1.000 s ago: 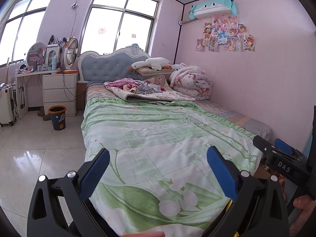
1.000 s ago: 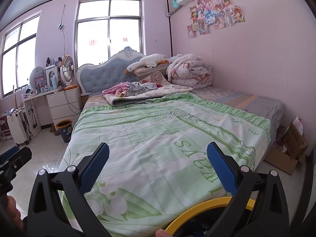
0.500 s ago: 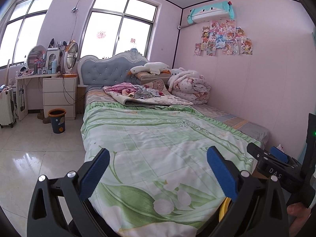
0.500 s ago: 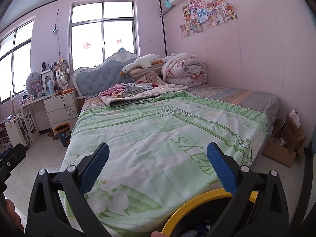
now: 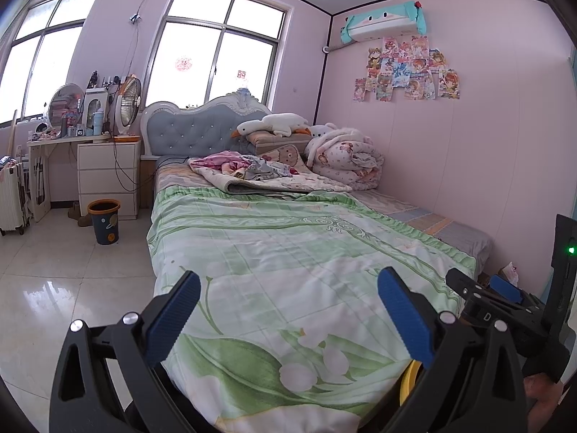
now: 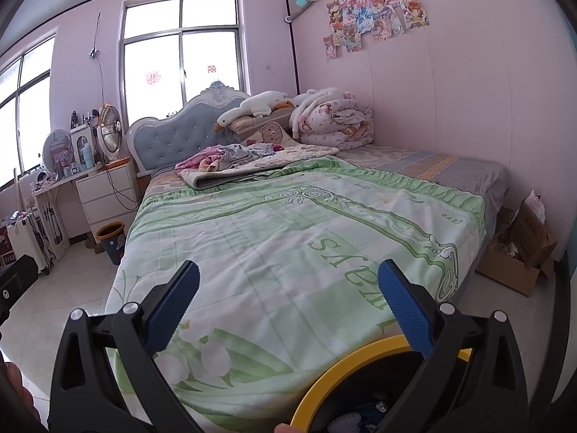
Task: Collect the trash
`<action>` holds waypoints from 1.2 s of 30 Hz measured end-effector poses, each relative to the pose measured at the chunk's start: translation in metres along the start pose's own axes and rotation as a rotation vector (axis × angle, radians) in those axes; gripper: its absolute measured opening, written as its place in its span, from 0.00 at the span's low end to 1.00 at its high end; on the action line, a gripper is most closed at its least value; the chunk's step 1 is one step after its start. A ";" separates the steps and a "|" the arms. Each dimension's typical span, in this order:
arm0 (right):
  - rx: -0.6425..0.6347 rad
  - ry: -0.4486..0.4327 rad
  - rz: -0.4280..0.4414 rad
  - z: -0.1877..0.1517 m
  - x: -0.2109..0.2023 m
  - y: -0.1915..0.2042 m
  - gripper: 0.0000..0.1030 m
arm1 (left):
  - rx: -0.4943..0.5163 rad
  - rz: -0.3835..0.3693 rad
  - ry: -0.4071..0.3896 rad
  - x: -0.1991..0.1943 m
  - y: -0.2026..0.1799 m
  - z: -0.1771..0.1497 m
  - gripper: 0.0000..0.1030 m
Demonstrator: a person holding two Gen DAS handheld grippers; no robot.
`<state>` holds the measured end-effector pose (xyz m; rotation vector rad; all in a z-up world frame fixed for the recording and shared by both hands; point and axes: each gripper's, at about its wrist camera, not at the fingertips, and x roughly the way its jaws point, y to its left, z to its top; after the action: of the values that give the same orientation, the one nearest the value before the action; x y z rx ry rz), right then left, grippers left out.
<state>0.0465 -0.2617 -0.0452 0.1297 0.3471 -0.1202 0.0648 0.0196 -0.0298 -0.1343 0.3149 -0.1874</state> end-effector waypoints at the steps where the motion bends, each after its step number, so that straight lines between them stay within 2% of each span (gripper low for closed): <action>1: 0.002 0.001 -0.001 0.000 0.000 0.000 0.92 | 0.002 0.001 -0.001 0.000 0.000 0.000 0.92; 36: 0.023 0.012 -0.030 -0.003 0.002 -0.007 0.92 | 0.006 -0.003 0.005 0.000 -0.002 -0.001 0.92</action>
<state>0.0464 -0.2681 -0.0490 0.1481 0.3594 -0.1536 0.0642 0.0173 -0.0309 -0.1281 0.3192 -0.1920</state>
